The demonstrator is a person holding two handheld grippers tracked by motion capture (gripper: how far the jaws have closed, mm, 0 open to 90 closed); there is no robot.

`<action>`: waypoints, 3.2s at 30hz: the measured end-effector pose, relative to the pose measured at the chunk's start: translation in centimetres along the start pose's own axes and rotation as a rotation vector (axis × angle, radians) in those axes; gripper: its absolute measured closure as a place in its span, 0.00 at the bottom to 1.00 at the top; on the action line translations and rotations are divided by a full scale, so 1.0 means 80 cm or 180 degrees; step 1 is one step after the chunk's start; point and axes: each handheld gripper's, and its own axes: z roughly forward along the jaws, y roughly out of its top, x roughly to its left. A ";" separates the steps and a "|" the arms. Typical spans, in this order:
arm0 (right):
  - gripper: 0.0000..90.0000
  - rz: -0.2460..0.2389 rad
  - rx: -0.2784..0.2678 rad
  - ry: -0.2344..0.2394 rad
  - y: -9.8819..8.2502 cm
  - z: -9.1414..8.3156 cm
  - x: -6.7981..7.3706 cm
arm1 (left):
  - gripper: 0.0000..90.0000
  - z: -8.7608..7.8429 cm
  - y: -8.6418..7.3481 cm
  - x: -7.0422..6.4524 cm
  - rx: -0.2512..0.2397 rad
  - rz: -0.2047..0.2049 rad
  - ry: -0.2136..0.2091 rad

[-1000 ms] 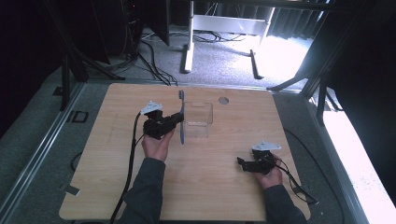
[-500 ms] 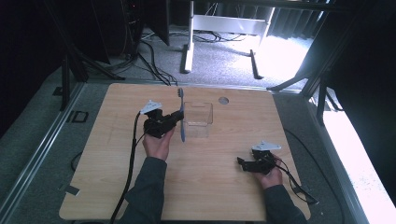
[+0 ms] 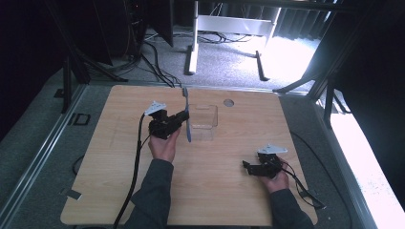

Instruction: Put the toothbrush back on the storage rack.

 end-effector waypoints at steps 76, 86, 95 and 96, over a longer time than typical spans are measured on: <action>0.21 -0.0019 0.0010 0.0017 0.001 0.001 -0.001 | 0.91 0.030 0.007 0.008 -0.0494 -0.0055 0.0228; 0.21 -0.0020 0.0010 0.0017 0.001 0.001 -0.001 | 0.91 0.034 0.008 0.009 -0.0525 -0.0027 0.0201; 0.21 -0.0019 0.0011 0.0017 0.001 0.001 -0.001 | 0.91 0.042 0.005 0.009 -0.0539 -0.0036 0.0222; 0.21 -0.0019 0.0010 0.0017 0.001 0.001 -0.001 | 0.91 0.042 0.005 0.009 -0.0547 -0.0027 0.0232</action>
